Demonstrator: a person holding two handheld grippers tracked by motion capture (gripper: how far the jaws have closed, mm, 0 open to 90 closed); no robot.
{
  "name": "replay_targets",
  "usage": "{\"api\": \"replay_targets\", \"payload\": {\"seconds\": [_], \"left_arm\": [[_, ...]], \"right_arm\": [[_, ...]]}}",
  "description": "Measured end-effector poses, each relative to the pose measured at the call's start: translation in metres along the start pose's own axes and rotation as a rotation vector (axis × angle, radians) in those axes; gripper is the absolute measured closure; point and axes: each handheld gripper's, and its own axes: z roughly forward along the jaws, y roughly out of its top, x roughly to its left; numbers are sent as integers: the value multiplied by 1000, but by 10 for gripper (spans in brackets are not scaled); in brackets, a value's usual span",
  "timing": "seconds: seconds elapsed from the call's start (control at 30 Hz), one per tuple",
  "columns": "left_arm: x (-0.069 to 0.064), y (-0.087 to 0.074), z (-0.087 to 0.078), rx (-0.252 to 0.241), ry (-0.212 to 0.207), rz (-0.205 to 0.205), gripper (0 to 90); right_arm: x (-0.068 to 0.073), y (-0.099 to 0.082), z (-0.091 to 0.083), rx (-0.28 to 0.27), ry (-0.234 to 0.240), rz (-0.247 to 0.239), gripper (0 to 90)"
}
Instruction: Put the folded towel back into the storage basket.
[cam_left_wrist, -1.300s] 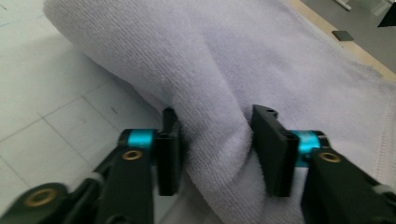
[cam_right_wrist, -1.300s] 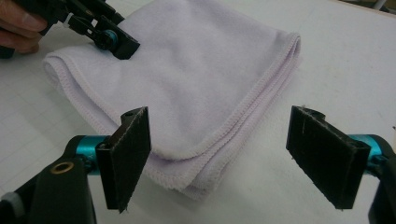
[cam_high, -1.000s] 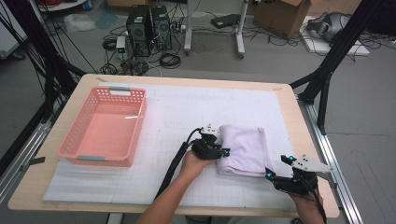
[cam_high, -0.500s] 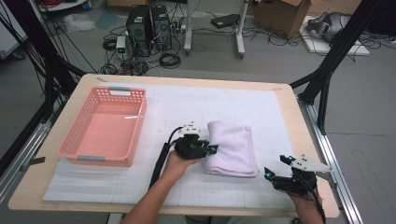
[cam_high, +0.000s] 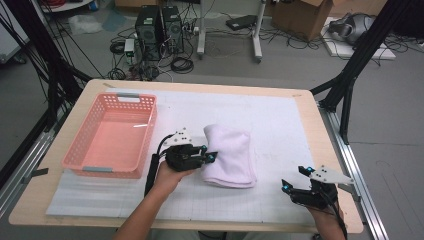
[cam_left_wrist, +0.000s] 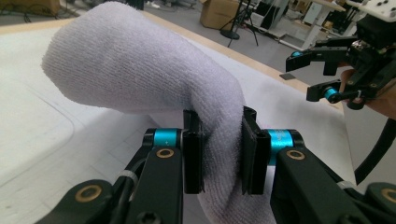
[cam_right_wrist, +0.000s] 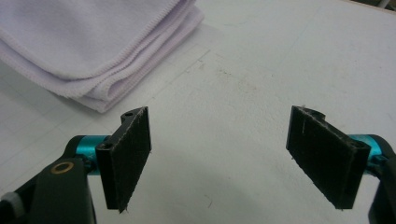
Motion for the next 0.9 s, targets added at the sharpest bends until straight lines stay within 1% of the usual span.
{"api": "replay_targets", "payload": {"seconds": [0.07,0.13,0.17,0.27,0.5,0.53,0.57,0.9], "left_arm": [[0,1,-6,-15,-1,13,741],[0,2,-9,-20,-3,19,741],[-1,4,-14,-32,-4,33,741],[-1,6,-19,-42,-6,41,741],[-5,17,-36,-82,-15,81,741],[-5,18,-38,-85,-15,81,742],[-6,20,-42,-93,-16,91,742],[-7,25,-56,-118,-17,122,742]], "right_arm": [[0,0,0,-1,1,-3,208],[0,0,1,0,2,-2,209],[0,0,1,0,3,-3,209],[0,1,1,-1,3,-2,209],[1,1,2,1,4,-2,209],[1,1,2,-3,5,-4,209],[1,2,2,-3,4,-5,209],[1,2,2,-4,6,-2,209]]}}
